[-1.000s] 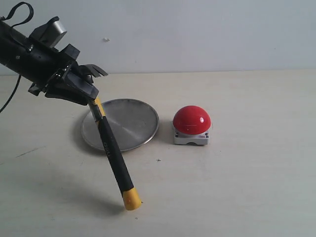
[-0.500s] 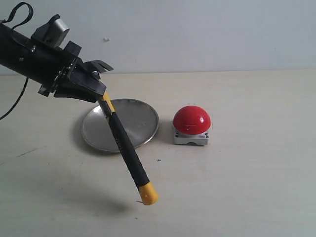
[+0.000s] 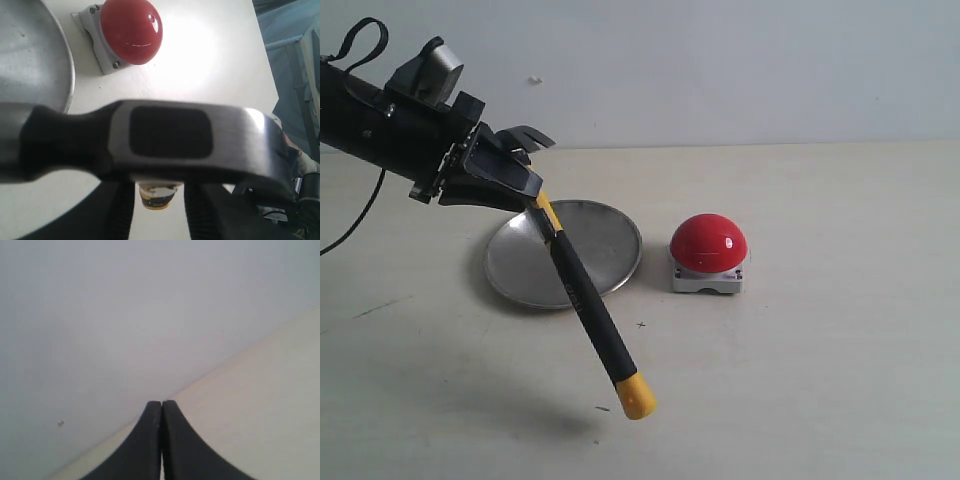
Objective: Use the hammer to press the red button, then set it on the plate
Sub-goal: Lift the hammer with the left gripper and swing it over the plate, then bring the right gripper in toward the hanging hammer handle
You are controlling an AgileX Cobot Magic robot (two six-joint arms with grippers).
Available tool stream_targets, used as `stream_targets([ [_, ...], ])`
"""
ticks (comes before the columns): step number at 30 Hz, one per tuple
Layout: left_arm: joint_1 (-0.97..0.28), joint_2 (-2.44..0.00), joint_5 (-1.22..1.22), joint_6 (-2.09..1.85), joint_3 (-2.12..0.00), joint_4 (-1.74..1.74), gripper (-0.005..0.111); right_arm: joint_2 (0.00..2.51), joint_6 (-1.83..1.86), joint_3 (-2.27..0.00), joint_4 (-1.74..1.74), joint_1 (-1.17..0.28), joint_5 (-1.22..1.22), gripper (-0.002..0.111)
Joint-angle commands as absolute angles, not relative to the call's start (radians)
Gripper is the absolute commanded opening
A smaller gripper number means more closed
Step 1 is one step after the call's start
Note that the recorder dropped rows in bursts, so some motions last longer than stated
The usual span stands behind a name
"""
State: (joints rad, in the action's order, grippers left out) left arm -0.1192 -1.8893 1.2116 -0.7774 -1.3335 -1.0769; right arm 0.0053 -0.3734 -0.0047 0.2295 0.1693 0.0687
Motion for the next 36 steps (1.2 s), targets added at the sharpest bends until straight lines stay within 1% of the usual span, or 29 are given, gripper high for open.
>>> stream_targets([
  [1, -0.12, -1.877, 1.221, -0.784, -1.335, -1.149, 0.0, 0.0, -0.396, 0.0, 0.27, 0.174, -0.062, 0.0],
  [5, -0.12, -1.877, 1.221, -0.788, -1.335, -1.149, 0.0, 0.0, -0.422, 0.0, 0.294, 0.174, -0.241, 0.0],
  [7, -0.12, -1.877, 1.221, -0.788, -1.335, -1.149, 0.0, 0.0, -0.456, -0.015, 0.296, 0.174, -0.204, 0.0],
  [9, -0.12, -1.877, 1.221, -0.792, -1.335, -1.156, 0.0, 0.029, -0.423, -0.075, 0.253, 0.174, -0.126, 0.0],
  [13, -0.12, -1.877, 1.221, -0.802, -1.335, -1.165, 0.0, 0.215, -0.358, -0.214, 0.123, 0.174, 0.017, 0.0],
  [16, -0.12, -1.877, 1.221, -0.804, -1.335, -1.166, 0.0, 0.393, -0.286, -0.354, 0.087, 0.174, 0.144, 0.0],
  [19, -0.12, -1.877, 1.221, -0.804, -1.335, -1.17, 0.0, 0.599, -0.111, -0.501, 0.089, 0.174, 0.326, 0.0],
  [24, -0.12, -1.877, 1.221, -0.806, -1.335, -1.171, 0.0, 0.891, 0.24, -0.695, 0.222, 0.174, 0.646, 0.0],
  [28, -0.12, -1.877, 1.221, -0.806, -1.335, -1.171, 0.0, 1.052, 0.521, -0.756, 0.501, 0.174, 0.818, 0.0],
  [30, -0.12, -1.877, 1.221, -0.806, -1.335, -1.171, 0.0, 1.116, 0.619, -0.754, 0.655, 0.174, 0.838, 0.003],
  [31, -0.12, -1.877, 1.221, -0.806, -1.335, -1.171, 0.0, 1.147, 0.688, -0.754, 0.729, 0.174, 0.862, 0.007],
  [34, -0.12, -1.877, 1.221, -0.806, -1.335, -1.171, 0.0, 1.222, 0.85, -0.753, 0.832, 0.112, 0.907, 0.021],
  [36, -0.12, -1.877, 1.221, -0.806, -1.335, -1.171, 0.0, 1.255, 0.896, -0.753, 0.858, 0.053, 0.89, 0.03],
])
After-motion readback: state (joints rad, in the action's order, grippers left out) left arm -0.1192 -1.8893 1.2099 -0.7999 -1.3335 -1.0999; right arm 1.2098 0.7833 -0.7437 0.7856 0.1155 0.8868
